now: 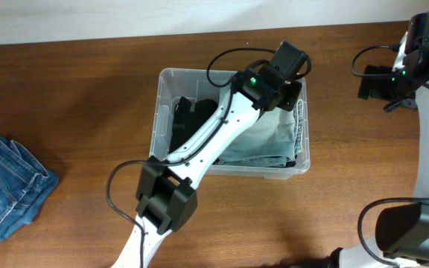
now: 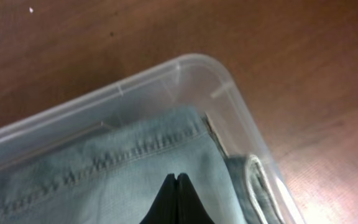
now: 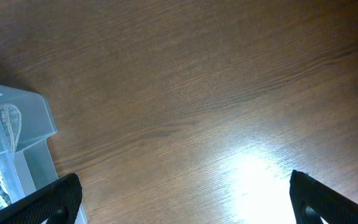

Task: Pack container
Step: 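Lower the denim onto the garments and press it flat with the left gripper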

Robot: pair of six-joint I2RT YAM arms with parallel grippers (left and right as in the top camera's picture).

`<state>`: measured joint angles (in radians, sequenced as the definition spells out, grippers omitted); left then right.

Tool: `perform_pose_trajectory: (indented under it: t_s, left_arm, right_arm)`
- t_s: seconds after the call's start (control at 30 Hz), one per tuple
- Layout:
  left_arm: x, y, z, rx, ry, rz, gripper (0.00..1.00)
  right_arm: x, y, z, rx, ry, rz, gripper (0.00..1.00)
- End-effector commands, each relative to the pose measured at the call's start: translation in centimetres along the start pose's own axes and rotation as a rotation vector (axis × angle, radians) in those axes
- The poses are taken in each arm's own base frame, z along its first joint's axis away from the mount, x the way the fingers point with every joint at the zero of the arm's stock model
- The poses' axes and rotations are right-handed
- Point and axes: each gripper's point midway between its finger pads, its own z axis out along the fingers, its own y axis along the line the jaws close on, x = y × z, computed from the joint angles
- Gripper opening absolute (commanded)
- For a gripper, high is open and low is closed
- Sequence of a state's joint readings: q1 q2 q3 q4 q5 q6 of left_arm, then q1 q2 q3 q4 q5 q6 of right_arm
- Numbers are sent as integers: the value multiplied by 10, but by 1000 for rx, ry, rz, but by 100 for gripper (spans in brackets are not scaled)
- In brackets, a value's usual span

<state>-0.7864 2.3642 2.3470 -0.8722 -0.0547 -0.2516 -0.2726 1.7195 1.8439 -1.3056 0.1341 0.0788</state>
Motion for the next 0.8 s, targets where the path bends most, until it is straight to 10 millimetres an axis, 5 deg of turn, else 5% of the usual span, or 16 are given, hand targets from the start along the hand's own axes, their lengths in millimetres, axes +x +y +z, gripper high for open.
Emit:
perform_pose_trajectory:
  t_s: [0.0, 0.1, 0.23, 0.37, 0.53, 0.63, 0.77]
  left_arm:
    - [24, 13, 43, -53, 60, -5, 1]
    - [44, 17, 65, -66, 112, -1, 1]
    - [45, 20, 66, -71, 119, -5, 1]
    - [23, 18, 37, -61, 76, -9, 1]
    - [-4, 12, -23, -47, 30, -11, 1]
    - [0, 7, -48, -43, 55, 0, 1]
    - [28, 3, -58, -53, 165, 22, 1]
  right_arm:
    - [-2, -3, -3, 9, -12, 12, 99]
    - [-2, -3, -3, 9, -12, 12, 99]
    - [-2, -3, -3, 9, -12, 12, 99]
    - [-2, -3, -3, 9, -12, 12, 99]
    - [-2, -3, -3, 9, -12, 12, 99]
    - [-2, -3, -3, 9, -12, 12, 99]
    - [-2, -3, -3, 9, -12, 12, 99]
